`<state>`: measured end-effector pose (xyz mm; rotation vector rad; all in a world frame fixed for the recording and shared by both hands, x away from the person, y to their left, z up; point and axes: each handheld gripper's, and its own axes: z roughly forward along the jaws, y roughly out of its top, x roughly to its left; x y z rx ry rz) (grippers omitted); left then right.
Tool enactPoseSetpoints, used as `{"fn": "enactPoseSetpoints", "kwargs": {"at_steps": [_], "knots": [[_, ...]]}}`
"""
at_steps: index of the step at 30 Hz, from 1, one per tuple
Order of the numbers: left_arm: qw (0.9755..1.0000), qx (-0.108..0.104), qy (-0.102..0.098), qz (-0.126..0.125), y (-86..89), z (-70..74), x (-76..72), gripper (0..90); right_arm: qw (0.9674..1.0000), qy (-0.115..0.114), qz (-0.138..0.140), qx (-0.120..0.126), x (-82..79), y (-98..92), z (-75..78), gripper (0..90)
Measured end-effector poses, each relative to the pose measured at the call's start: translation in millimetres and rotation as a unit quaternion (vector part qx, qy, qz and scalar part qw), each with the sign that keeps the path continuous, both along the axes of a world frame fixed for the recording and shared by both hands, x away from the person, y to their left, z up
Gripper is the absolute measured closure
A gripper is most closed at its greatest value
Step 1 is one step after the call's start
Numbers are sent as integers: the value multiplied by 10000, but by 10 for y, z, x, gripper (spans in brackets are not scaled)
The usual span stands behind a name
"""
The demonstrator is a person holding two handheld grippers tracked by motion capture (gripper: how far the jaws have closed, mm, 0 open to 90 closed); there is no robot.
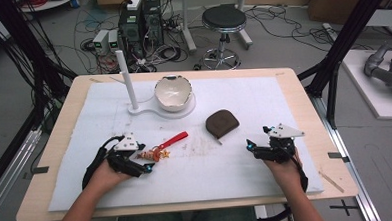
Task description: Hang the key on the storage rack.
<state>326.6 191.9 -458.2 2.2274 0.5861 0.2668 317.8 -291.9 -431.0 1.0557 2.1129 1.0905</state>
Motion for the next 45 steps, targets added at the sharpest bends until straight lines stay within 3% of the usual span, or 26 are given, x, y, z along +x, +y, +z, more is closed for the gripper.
{"fn": "enactPoseSetpoints", "kwargs": {"at_steps": [6,13,17,25,28,30,35,40,45], "knots": [[10000,-16,40,16,2,6,-6,275,10000,-4,-19,8,-11,-14,-2,212],[9998,-88,-24,-159,-8,15,-47,455,10000,8,22,-26,-12,5,0,213],[9997,-77,-60,-236,-19,26,-63,644,10000,11,45,-18,-6,30,0,213],[9996,-8,-96,-263,-28,40,-67,648,10000,9,62,-45,2,33,-1,213],[9998,-105,28,-151,2,47,-55,648,10000,10,66,-36,6,31,-5,213],[9996,-281,81,-30,55,74,-54,649,10000,-4,78,-44,5,31,-5,213],[9986,-512,-72,90,157,209,-68,652,10000,27,73,-30,5,34,-9,213],[9978,-626,-172,124,194,306,-85,654,10000,34,64,-44,5,40,-8,213],[9931,-1052,-478,189,238,517,-111,656,10000,34,56,-31,0,41,-4,213]]}}
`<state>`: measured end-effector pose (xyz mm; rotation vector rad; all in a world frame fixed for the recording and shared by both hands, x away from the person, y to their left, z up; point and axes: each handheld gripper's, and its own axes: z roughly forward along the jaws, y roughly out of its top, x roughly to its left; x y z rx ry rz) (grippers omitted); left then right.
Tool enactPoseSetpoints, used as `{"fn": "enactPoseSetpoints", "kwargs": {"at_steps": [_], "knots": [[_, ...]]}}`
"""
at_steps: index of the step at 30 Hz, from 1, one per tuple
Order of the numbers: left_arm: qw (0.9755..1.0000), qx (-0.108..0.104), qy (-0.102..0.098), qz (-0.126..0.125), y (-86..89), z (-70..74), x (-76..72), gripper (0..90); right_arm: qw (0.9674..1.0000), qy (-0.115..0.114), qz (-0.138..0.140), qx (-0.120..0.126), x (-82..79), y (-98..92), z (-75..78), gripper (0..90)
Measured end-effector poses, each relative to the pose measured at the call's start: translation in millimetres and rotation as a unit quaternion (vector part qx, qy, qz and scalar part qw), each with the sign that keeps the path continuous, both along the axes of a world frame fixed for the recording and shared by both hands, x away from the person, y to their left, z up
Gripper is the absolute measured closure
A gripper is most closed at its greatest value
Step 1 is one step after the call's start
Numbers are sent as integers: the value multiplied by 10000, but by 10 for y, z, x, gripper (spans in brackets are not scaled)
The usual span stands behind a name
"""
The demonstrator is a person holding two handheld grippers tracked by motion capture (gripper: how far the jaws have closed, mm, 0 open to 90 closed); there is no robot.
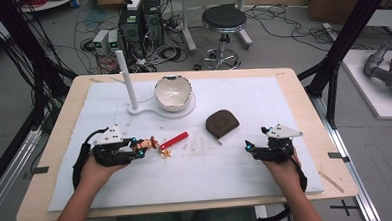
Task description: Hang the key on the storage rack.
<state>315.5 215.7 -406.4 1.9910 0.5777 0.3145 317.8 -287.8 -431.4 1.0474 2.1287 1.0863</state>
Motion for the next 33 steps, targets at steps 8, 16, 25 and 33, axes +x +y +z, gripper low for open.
{"fn": "enactPoseSetpoints", "kwargs": {"at_steps": [8,16,25,33], "knots": [[9992,-300,-249,109,72,291,-26,658,10000,-22,-40,17,14,-26,1,213],[9968,-477,-599,218,130,633,1,658,10000,-24,-48,37,23,-22,9,213],[9951,-435,-747,480,187,913,92,658,10000,-38,-44,37,27,-13,11,213],[9932,-483,-831,660,266,994,181,658,10000,-50,-59,-13,27,-8,11,213]]}}
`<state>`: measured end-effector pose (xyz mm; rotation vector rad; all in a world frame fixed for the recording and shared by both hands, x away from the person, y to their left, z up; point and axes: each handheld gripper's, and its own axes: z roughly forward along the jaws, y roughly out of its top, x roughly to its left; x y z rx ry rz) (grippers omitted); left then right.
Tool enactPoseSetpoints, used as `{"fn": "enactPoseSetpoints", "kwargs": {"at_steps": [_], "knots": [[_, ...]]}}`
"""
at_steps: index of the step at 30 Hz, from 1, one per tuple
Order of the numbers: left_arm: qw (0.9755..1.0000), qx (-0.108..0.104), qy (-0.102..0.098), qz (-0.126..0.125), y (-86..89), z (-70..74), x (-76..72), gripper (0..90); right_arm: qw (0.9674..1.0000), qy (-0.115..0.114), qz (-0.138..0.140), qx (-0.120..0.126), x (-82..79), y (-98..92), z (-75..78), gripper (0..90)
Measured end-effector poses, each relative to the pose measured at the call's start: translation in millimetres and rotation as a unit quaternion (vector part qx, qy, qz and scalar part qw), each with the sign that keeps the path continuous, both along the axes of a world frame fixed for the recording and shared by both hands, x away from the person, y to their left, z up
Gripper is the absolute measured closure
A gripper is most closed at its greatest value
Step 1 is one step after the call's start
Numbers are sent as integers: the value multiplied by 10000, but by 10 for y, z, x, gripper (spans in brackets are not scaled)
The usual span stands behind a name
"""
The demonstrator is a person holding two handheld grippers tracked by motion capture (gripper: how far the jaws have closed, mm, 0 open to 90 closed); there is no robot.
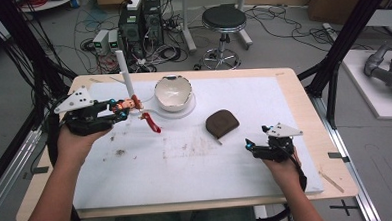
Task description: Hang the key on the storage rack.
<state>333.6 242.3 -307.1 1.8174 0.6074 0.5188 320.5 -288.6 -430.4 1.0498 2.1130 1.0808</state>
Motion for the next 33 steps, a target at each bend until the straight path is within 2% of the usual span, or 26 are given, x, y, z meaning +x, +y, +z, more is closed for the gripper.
{"fn": "enactPoseSetpoints", "kwargs": {"at_steps": [6,10,18,25,26,29,32,33], "knots": [[10000,-53,17,50,44,28,81,658,10000,8,-7,-3,0,10,-5,213],[9998,-187,79,40,111,65,175,658,10000,52,13,-37,8,37,-20,213],[9997,-215,143,11,203,159,298,658,10000,47,36,-53,4,71,-13,213],[9999,-104,110,42,234,344,398,658,10000,37,19,-53,9,66,-14,213],[9999,-123,62,86,247,406,431,658,10000,28,19,-54,8,67,-13,213],[9995,-300,17,99,271,474,486,658,10000,16,7,-47,8,59,-9,213],[9994,-315,15,166,275,509,523,658,10000,-1,-16,-34,17,46,-8,213],[9994,-258,16,229,276,533,560,658,10000,11,-23,-25,17,44,-7,213]]}}
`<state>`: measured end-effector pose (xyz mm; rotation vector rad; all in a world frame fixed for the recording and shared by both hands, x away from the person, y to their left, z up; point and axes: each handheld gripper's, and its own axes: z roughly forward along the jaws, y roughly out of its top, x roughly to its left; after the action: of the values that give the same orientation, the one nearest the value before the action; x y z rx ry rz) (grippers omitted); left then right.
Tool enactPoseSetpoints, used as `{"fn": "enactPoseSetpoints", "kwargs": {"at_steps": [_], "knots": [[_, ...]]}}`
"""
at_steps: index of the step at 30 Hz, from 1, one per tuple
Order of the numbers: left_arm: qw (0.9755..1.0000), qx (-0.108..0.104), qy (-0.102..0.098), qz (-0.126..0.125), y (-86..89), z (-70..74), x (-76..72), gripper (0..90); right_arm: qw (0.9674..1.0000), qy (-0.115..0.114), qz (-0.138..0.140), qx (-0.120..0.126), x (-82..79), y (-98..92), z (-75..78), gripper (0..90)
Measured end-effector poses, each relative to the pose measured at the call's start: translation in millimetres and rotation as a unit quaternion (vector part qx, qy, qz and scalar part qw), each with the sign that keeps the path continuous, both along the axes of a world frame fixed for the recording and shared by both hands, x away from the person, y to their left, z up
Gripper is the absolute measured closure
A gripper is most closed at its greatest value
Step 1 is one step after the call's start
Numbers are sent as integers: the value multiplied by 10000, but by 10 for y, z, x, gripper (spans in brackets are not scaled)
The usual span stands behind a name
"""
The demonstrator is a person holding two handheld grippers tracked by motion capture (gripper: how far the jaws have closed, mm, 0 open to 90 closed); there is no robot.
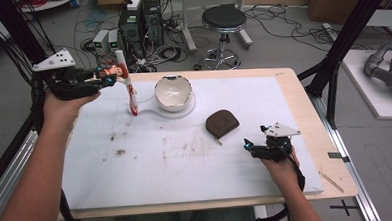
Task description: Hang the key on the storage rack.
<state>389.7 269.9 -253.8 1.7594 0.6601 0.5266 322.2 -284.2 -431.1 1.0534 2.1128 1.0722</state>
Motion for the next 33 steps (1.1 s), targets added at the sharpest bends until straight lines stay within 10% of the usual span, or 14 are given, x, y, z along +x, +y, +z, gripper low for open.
{"fn": "enactPoseSetpoints", "kwargs": {"at_steps": [30,33], "knots": [[9977,80,120,659,159,-39,291,654,10000,9,-51,2,6,-33,-2,213],[9967,55,137,795,160,-64,281,546,10000,17,-54,2,10,-35,-5,213]]}}
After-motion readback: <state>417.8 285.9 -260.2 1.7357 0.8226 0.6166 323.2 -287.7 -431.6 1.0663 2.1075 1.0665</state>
